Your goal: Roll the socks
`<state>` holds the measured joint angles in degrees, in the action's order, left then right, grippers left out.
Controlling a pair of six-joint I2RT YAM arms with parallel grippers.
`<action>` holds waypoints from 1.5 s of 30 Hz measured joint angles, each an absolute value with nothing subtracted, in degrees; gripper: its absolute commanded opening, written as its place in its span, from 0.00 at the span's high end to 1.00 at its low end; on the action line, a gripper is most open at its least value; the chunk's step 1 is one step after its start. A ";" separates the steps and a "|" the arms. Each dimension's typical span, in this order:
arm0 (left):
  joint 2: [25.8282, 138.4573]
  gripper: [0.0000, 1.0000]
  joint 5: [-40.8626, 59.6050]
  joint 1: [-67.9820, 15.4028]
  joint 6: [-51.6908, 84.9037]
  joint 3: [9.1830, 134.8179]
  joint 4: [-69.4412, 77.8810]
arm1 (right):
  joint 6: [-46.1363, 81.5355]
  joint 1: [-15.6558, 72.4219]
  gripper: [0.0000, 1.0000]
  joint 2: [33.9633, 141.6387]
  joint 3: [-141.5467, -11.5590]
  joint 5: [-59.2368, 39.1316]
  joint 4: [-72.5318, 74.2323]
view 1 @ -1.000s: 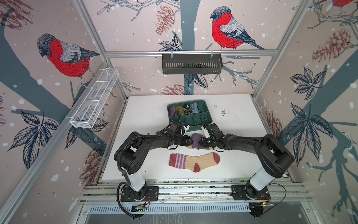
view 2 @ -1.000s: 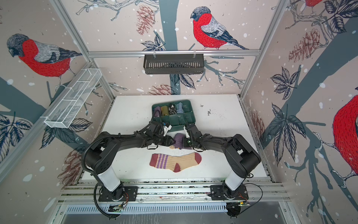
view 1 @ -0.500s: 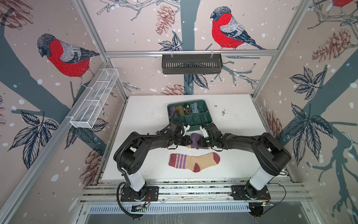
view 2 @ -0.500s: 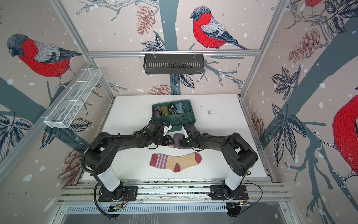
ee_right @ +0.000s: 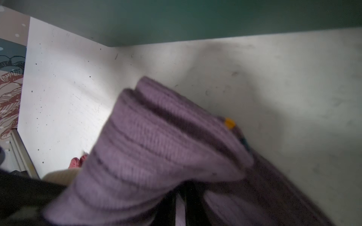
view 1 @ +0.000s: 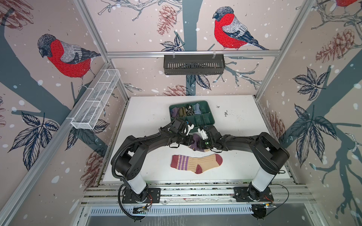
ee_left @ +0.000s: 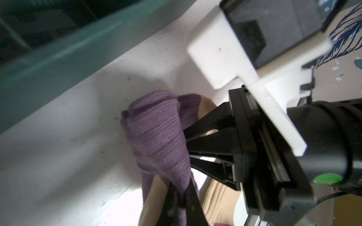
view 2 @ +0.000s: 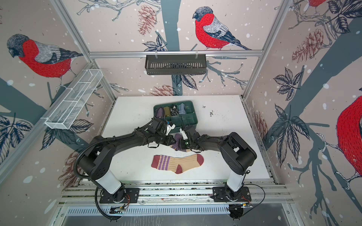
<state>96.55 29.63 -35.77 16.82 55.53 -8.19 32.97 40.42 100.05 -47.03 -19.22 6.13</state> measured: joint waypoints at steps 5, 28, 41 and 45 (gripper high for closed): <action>97.69 1.00 27.75 -38.00 14.96 59.05 -12.36 | 33.01 39.24 0.71 97.43 -45.78 -19.73 5.37; 103.79 1.00 19.44 -44.10 10.66 70.67 -25.43 | 32.64 31.29 0.78 82.96 -36.23 -20.36 -0.56; 106.48 1.00 17.56 -46.96 10.52 75.96 -29.17 | 32.84 29.80 0.90 86.63 -33.08 -23.51 2.44; 108.29 1.00 17.56 -48.36 10.52 78.19 -30.15 | 32.88 29.43 0.90 88.49 -33.06 -25.30 5.54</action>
<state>108.29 17.56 -48.36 10.52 78.19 -30.15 32.88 29.43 88.49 -33.06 -25.30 5.54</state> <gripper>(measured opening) 0.081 0.099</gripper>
